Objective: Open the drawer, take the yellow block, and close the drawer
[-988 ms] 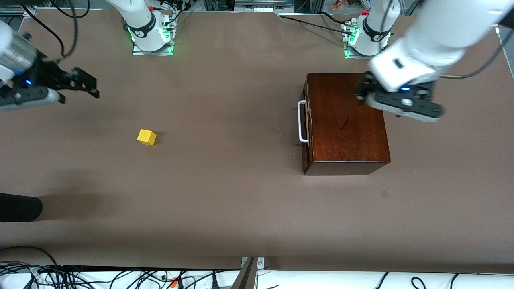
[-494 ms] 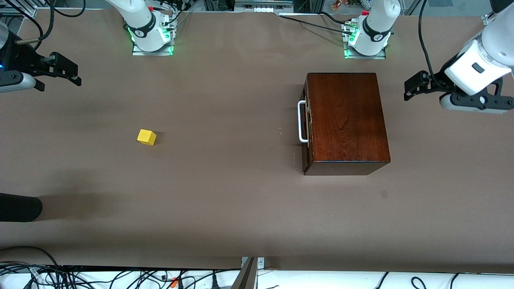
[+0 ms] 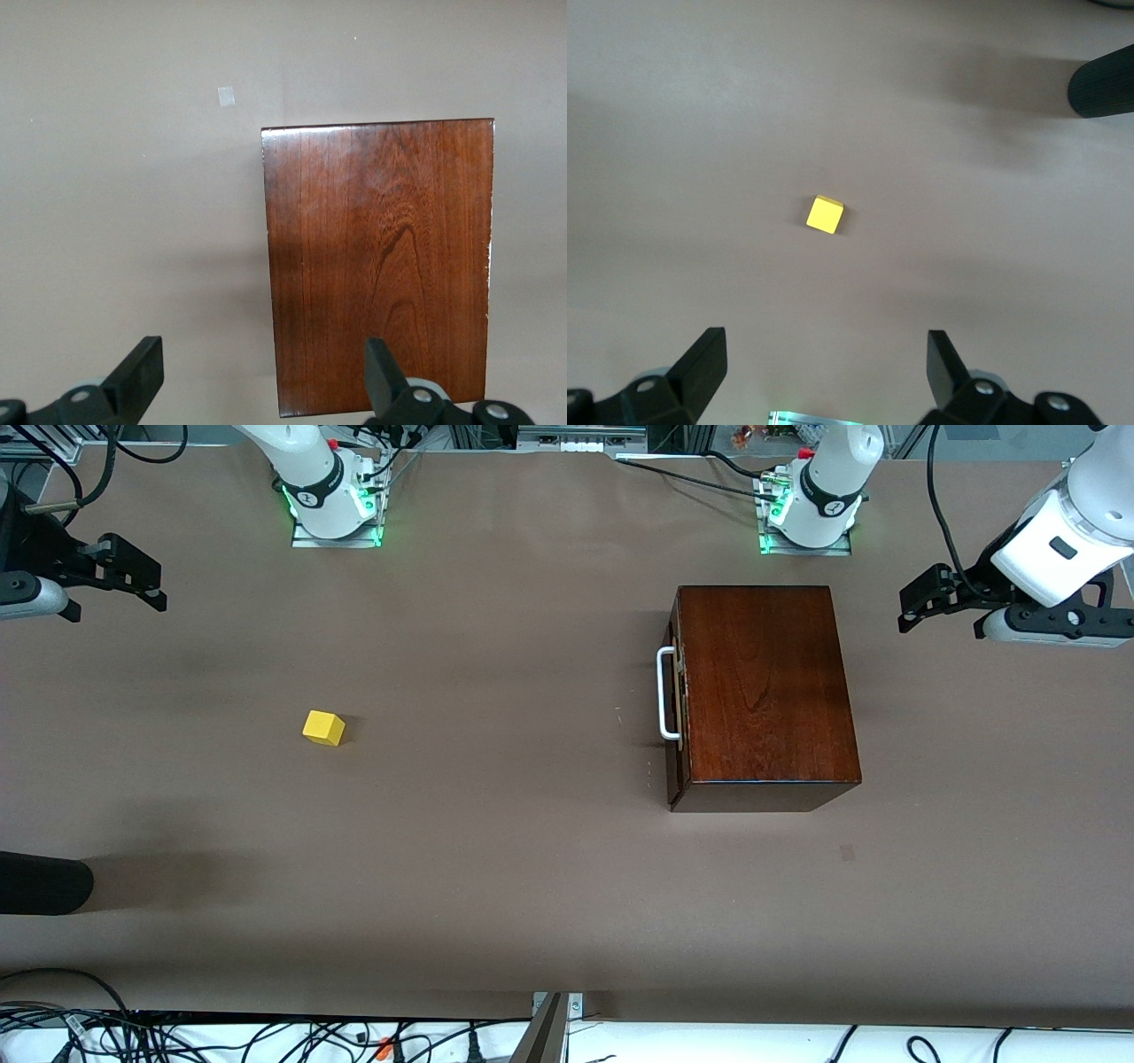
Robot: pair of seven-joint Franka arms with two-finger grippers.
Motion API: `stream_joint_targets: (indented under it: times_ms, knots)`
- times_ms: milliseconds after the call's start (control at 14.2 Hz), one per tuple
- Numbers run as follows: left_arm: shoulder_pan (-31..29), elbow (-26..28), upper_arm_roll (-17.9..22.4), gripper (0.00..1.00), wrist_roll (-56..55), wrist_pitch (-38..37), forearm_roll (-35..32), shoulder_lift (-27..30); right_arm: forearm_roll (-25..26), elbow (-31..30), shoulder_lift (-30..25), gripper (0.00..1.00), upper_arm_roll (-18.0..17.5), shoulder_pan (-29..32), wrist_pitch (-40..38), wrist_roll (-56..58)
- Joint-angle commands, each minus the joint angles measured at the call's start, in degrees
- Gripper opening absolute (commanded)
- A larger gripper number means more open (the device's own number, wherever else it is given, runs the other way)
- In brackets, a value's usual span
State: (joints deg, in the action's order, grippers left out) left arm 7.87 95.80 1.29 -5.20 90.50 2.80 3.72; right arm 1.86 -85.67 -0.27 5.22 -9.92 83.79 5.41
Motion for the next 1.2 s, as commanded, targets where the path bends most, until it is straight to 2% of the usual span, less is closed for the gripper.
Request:
stream_joint_targets:
  times_ms: [0,353,565,1129]
  knots:
    - [-0.49,-1.04,-0.24,1.00,-0.17,-0.75,0.80,0.85,1.04,2.00,1.24,1.00,-0.47,-0.36,-2.05,0.92]
    - [-1.36,-1.75,-0.24,1.00,0.01,-1.64,0.62,0.85,0.07,2.00,1.41,1.00,-0.21,-0.19,-1.87,0.48]
    - [-1.63,-1.49,-0.41,1.00,2.28,-1.81,-3.24,0.85,-0.37,1.73,1.41,1.00,-0.03,-0.01,-2.92,0.30]
    - [-1.63,-1.58,-0.33,1.00,3.17,-2.96,-3.33,0.41,-0.81,1.91,1.33,1.00,-0.29,-0.10,-2.75,0.12]
